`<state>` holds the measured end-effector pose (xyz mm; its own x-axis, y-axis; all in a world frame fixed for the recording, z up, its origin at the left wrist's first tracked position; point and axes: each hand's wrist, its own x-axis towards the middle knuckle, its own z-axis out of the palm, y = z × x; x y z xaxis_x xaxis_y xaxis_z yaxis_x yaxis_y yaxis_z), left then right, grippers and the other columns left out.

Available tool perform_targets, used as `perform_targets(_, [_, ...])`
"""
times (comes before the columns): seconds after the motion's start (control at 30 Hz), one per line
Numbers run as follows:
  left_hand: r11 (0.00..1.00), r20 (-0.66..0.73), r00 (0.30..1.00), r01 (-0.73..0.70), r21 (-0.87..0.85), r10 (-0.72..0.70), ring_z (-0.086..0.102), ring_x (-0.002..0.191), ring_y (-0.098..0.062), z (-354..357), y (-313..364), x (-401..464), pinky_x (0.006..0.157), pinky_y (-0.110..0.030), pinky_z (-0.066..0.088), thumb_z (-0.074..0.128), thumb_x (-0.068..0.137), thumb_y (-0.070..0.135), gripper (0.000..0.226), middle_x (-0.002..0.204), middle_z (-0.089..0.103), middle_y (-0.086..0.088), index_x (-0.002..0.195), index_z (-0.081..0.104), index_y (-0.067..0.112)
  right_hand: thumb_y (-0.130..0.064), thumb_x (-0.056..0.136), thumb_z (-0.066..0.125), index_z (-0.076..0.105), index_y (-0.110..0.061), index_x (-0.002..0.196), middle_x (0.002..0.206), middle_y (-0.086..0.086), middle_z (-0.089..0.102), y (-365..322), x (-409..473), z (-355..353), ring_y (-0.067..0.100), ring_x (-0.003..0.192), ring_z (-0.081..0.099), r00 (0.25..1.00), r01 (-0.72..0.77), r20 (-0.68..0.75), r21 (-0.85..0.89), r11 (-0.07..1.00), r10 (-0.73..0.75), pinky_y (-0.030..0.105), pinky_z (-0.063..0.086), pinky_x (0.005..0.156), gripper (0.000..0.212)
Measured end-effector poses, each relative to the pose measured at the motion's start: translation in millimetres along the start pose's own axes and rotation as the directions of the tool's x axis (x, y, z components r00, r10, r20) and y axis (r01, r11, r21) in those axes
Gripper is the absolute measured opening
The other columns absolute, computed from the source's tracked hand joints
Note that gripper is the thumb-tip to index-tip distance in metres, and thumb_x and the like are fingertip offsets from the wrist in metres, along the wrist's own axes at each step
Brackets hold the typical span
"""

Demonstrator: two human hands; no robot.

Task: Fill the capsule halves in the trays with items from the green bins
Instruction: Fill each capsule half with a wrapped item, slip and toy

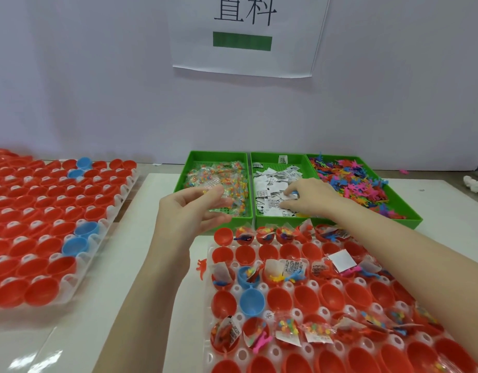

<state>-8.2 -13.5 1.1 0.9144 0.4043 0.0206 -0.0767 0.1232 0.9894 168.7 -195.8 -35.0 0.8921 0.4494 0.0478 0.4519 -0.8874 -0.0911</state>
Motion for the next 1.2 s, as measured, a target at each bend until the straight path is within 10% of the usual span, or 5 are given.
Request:
perform_targets(0.33, [1.000,0.016,1.000,0.002,-0.003,-0.002,0.068,0.057,-0.011,1.6,-1.2,0.8,0.052,-0.013,0.051,0.066,0.082,0.021,0.012,0.070,0.073,-0.001,0.081,0.068,0.010,-0.025,0.092,0.045,0.066,-0.011,0.100,0.066,-0.003,0.052,-0.4,-3.9,1.8,0.017,0.063,0.047,0.972,0.067,-0.207,-0.208,0.976,-0.111,0.023,0.021,0.044,0.027])
perform_targets(0.53, [1.000,0.018,1.000,0.001,-0.015,-0.001,0.067,0.055,-0.010,1.3,-2.2,0.9,0.050,-0.012,0.050,0.067,0.081,0.021,0.010,0.066,0.072,0.001,0.078,0.067,0.012,-0.040,0.090,0.053,0.065,-0.011,0.109,0.118,0.007,0.064,3.1,2.2,4.5,0.026,0.099,0.059,0.999,-0.026,-0.026,-0.094,0.995,0.024,0.035,0.047,0.075,0.037])
perform_targets(0.77, [1.000,0.028,0.999,-0.017,0.007,0.017,0.066,0.055,-0.009,3.0,-4.2,1.4,0.051,-0.012,0.049,0.066,0.083,0.023,0.013,0.065,0.071,0.002,0.077,0.068,0.012,-0.038,0.095,0.046,0.071,-0.014,0.095,0.065,-0.001,0.061,4.5,-2.6,1.5,0.011,0.051,0.042,0.962,-0.046,-0.272,-0.150,0.988,0.003,0.022,0.024,0.046,0.036])
perform_targets(0.9, [0.999,0.030,0.999,-0.039,0.032,0.038,0.061,0.050,-0.006,3.2,-5.7,0.5,0.050,-0.011,0.048,0.065,0.082,0.026,0.017,0.056,0.066,0.004,0.073,0.067,0.012,-0.038,0.091,0.054,0.071,-0.013,0.095,0.098,0.005,0.069,-0.8,-8.6,-12.2,0.020,0.079,0.059,0.897,-0.081,-0.425,0.114,0.990,0.122,0.026,0.040,0.064,0.031])
perform_targets(1.2, [0.993,0.242,0.965,0.113,-0.024,-0.104,0.059,0.045,-0.007,29.0,2.2,-11.8,0.048,-0.013,0.049,0.052,0.092,0.014,0.019,0.050,0.059,0.003,0.076,0.061,0.009,-0.026,0.070,0.069,0.069,-0.018,0.065,0.041,-0.014,0.035,-49.7,-76.4,-74.8,0.004,0.038,0.025,0.994,0.108,-0.107,0.945,0.307,-0.020,0.014,0.024,0.039,0.010])
